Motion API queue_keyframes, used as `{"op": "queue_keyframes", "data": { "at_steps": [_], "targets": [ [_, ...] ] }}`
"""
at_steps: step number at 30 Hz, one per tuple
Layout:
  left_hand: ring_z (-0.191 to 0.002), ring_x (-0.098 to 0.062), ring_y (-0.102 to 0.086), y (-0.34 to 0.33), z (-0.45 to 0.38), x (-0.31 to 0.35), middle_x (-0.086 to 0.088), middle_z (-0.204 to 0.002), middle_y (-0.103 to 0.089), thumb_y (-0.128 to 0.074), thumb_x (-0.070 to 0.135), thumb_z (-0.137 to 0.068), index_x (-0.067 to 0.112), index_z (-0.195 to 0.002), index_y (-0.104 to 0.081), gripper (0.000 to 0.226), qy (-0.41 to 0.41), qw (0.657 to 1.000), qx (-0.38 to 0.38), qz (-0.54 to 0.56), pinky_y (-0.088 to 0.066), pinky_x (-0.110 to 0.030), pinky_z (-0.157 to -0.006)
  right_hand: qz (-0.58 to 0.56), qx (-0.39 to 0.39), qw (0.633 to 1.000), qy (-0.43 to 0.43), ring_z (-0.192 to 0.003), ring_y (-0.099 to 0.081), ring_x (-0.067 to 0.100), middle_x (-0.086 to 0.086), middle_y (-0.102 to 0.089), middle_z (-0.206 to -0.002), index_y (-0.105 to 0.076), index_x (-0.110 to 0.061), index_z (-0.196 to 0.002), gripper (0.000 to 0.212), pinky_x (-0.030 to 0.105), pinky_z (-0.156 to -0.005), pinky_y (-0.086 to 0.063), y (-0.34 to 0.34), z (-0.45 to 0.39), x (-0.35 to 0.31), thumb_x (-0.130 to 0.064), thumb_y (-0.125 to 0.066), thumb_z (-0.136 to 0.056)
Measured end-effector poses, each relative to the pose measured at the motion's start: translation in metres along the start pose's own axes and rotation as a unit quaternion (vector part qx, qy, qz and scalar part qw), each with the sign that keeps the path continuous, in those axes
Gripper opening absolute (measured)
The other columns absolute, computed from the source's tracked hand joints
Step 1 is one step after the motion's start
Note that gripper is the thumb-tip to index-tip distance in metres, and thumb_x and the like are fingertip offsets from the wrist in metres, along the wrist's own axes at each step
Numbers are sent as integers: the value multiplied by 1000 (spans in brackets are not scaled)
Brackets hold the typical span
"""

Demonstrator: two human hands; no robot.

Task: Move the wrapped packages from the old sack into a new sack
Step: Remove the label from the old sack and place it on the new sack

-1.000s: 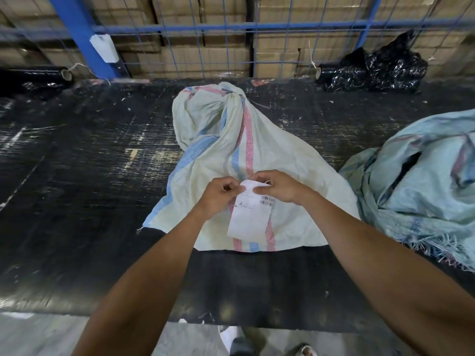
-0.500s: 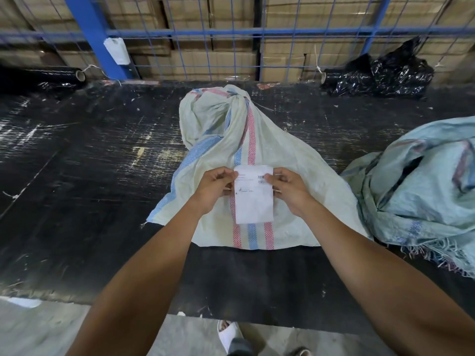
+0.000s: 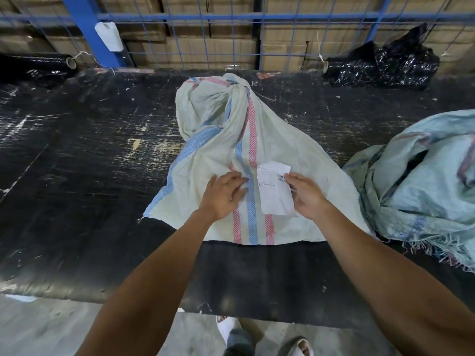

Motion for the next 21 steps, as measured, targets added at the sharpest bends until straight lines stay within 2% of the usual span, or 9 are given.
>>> {"op": "queue_keyframes", "data": {
  "at_steps": [2,3,4,6,10,13,17,19,21],
  "targets": [
    [-153,-15,-6,-7,0,-8,9,-166,-10,-42,57,-98,38,-157,-17,67,9,992,-81,-93,-6,-60,-121,-14,32,999,3,-90,-67,23,11,-72,-102,-66,-13,-107,13,37,-75,-57,4,-5,12,-16,-62,-96],
    [-154,-14,8,-8,0,-14,15,-166,8,-43,63,-94,41,-157,0,79,12,986,-115,-116,1,-64,-118,-34,59,998,13,-86,-68,22,8,-72,-99,-66,-13,-109,14,36,-70,-57,6,-7,15,-15,-62,-96],
    [-152,-13,18,-10,2,-20,20,-162,21,-45,68,-90,45,-155,12,89,17,981,-139,-132,5,-67,-115,-50,80,995,24,-83,-68,20,6,-73,-96,-66,-13,-112,17,34,-65,-56,9,-9,15,-15,-62,-96],
    [-149,-12,27,-10,-1,-29,25,-157,32,-47,77,-83,51,-149,22,99,24,975,-160,-153,6,-73,-111,-59,102,992,36,-78,-69,18,4,-73,-94,-66,-10,-116,23,30,-61,-56,13,-14,12,-13,-65,-94],
    [-149,-14,27,0,-13,-35,25,-156,34,-55,84,-72,57,-145,24,111,31,972,-191,-135,2,-77,-108,-67,131,989,33,-79,-70,21,9,-73,-99,-67,-8,-115,25,32,-65,-58,12,-21,11,-10,-69,-90],
    [-151,-15,20,10,-14,-35,24,-158,29,-62,81,-69,56,-147,21,117,36,973,-194,-116,-1,-78,-107,-65,121,990,29,-83,-70,22,9,-73,-99,-67,-8,-113,22,35,-68,-58,6,-16,8,-11,-67,-92],
    [-153,-20,9,12,-16,-16,14,-165,10,-49,73,-85,53,-152,6,88,43,981,-146,-119,-7,-77,-109,-31,18,999,5,-73,-71,17,7,-72,-88,-69,-11,-97,5,33,-63,-57,-15,-3,10,-12,-65,-93],
    [-153,-22,9,9,-18,-10,12,-165,9,-55,66,-85,50,-153,6,92,51,982,-140,-120,-9,-78,-107,-16,-45,999,-16,-77,-71,17,7,-74,-91,-70,-11,-98,8,32,-69,-57,-28,1,15,-12,-65,-93],
    [-152,-22,16,6,-16,-11,16,-163,19,-62,66,-80,50,-151,14,105,70,977,-164,-112,-7,-80,-106,24,-42,998,-27,-82,-72,20,7,-75,-96,-71,-12,-102,11,33,-70,-56,-35,0,21,-14,-65,-93]
  ]
}}
Point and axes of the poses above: each hand's wrist, its own z-axis away from the middle knuckle, its own y-axis out of the back of the hand, x = y × z, the point moved 1 cm from there along -z, towards the middle knuckle
